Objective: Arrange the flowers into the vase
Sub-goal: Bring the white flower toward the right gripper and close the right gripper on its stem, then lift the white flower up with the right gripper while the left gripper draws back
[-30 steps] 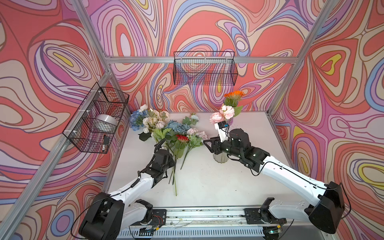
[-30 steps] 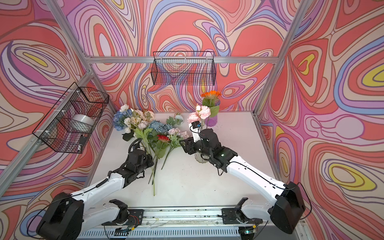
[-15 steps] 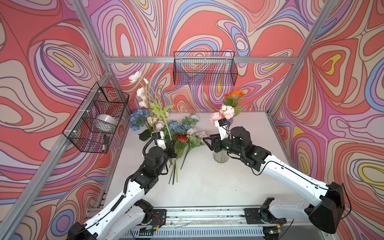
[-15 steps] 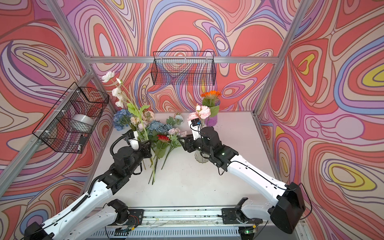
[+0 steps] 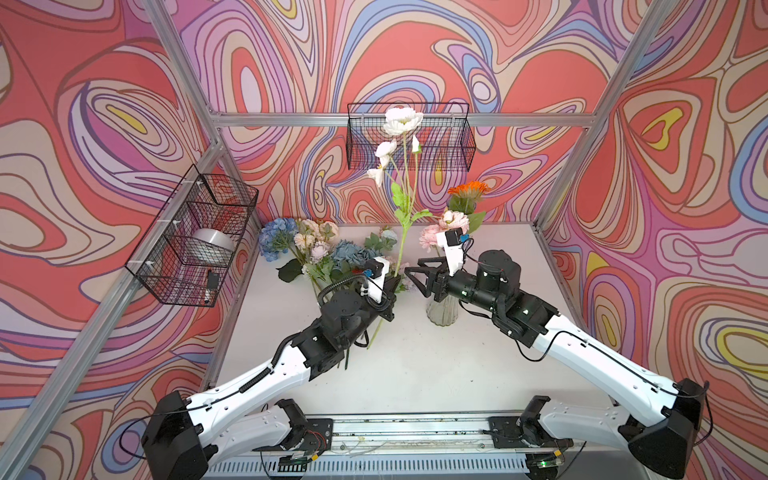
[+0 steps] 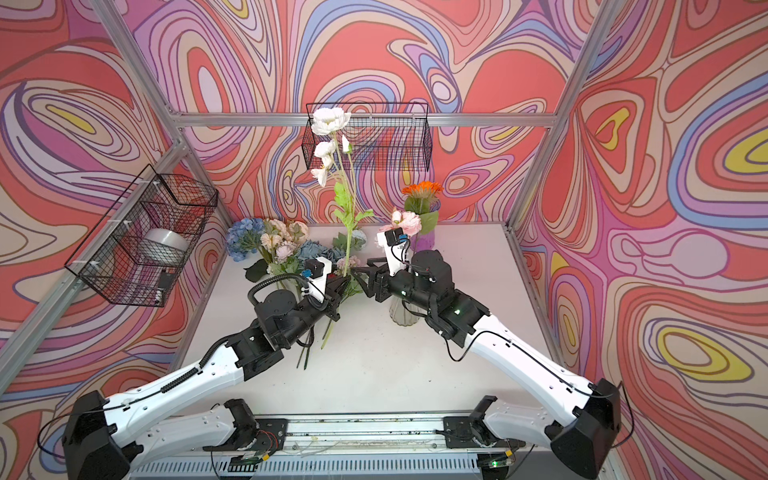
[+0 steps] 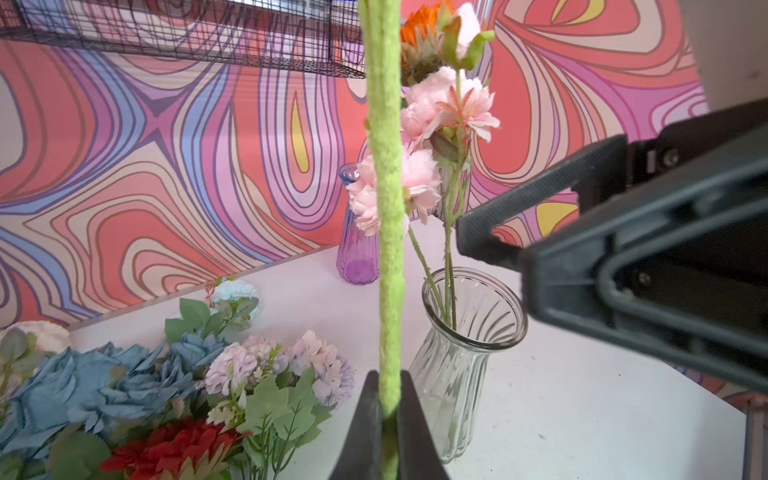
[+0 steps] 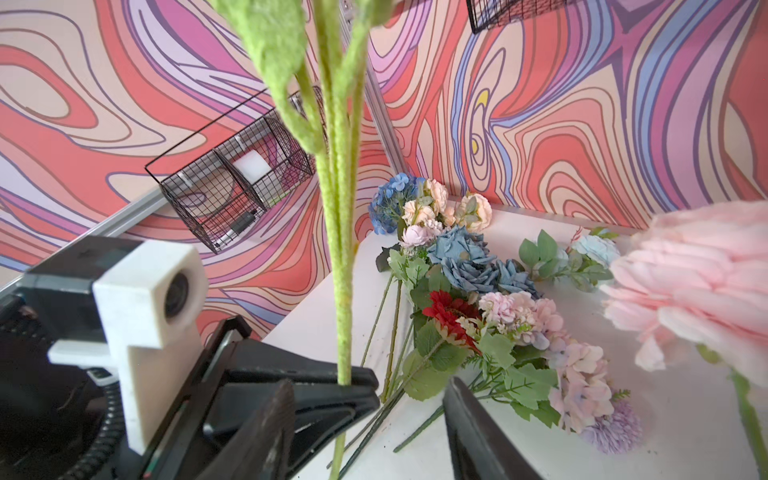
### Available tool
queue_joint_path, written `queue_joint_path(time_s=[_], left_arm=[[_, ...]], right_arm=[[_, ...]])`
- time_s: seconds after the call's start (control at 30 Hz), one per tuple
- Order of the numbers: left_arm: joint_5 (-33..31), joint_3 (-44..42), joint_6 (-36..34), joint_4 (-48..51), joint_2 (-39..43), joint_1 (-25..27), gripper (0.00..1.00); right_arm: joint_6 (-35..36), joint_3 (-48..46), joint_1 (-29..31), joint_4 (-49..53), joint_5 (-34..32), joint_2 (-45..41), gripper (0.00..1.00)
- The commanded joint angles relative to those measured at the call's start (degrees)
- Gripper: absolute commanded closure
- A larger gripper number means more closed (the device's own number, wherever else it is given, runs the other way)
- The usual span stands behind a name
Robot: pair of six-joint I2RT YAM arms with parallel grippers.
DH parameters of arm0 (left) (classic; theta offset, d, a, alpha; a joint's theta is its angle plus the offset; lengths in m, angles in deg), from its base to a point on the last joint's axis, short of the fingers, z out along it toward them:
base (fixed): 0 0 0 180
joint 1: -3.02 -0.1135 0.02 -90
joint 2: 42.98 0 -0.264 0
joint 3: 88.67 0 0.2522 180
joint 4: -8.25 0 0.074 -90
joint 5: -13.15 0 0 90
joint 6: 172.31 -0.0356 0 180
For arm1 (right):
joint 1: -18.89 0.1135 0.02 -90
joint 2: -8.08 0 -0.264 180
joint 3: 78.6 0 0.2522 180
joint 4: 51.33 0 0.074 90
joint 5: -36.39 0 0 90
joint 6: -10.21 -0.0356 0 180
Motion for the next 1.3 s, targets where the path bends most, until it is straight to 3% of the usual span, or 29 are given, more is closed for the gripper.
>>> queue_joint_path(time_s=[0.0, 0.27, 0.73, 0.77, 0.9, 1.0, 1.27], left_arm=[[0.93, 1.98, -3.16, -4.20, -0.50, 1.04, 1.00], [2.80, 1.99, -4.57, -5.96, -1.50, 3.76, 1.00], [1.88, 1.69, -4.22, -6.54, -1.95, 4.05, 0.98], [1.55, 1.56, -4.11, -6.88, -1.95, 4.10, 0.90], [-0.40, 0.57, -3.01, -8.32, -1.27, 4.03, 0.27], [-1.96, -0.47, -2.24, -9.25, -0.52, 4.04, 0.04], [-9.45, -4.47, 0.61, -10.15, -0.30, 2.46, 0.00]], right_arm=[[-0.72, -1.91, 0.32, -2.88, -0.35, -1.28, 0.40], [-2.35, -1.81, 0.37, -6.22, 1.86, 1.47, 0.47], [-4.41, -2.41, 0.37, -8.94, 3.99, 2.76, 1.00], [-4.42, -2.41, 0.31, -8.87, 3.82, 2.67, 1.00], [-4.12, -2.87, 0.30, -8.58, 2.92, 2.06, 1.00], [-3.05, -3.02, 0.36, -7.27, 1.42, 1.63, 1.00], [1.87, -0.14, 0.34, 7.69, -13.36, -2.03, 1.00]])
